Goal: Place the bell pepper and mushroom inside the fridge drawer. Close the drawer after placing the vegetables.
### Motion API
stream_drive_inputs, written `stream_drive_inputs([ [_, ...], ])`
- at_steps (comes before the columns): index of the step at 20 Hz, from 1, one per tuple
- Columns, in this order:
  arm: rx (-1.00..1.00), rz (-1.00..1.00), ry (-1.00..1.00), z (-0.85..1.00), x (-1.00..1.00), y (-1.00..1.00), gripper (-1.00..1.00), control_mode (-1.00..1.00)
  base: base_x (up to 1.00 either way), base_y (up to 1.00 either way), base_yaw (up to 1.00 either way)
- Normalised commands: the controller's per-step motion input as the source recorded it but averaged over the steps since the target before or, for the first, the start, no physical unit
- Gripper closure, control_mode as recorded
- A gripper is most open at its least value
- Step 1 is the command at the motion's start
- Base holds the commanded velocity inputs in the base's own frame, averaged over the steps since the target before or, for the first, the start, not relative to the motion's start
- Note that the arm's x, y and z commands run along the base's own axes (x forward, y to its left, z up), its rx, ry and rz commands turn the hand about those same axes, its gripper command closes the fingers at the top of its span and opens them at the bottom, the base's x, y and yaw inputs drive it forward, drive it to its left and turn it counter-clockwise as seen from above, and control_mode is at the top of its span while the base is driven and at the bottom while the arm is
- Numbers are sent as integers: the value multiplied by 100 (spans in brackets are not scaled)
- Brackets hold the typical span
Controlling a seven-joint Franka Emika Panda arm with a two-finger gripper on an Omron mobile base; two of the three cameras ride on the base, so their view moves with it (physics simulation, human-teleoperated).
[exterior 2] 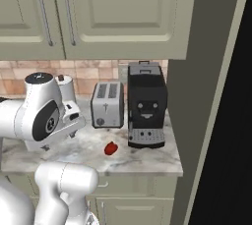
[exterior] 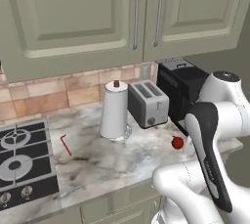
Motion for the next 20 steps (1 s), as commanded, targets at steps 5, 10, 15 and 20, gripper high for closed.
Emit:
stream_drive_inputs([
  [5, 5, -22, 0, -9, 7, -14, -100, -100, 0, 0, 0],
  [10, 0, -45, 0, -16, 42, 0, -100, -100, 0, 0, 0],
  [15, 2, -49, 0, -23, 47, -11, -100, -100, 0, 0, 0],
  [20, 2, -47, 0, -28, 17, -34, -100, -100, 0, 0, 0],
])
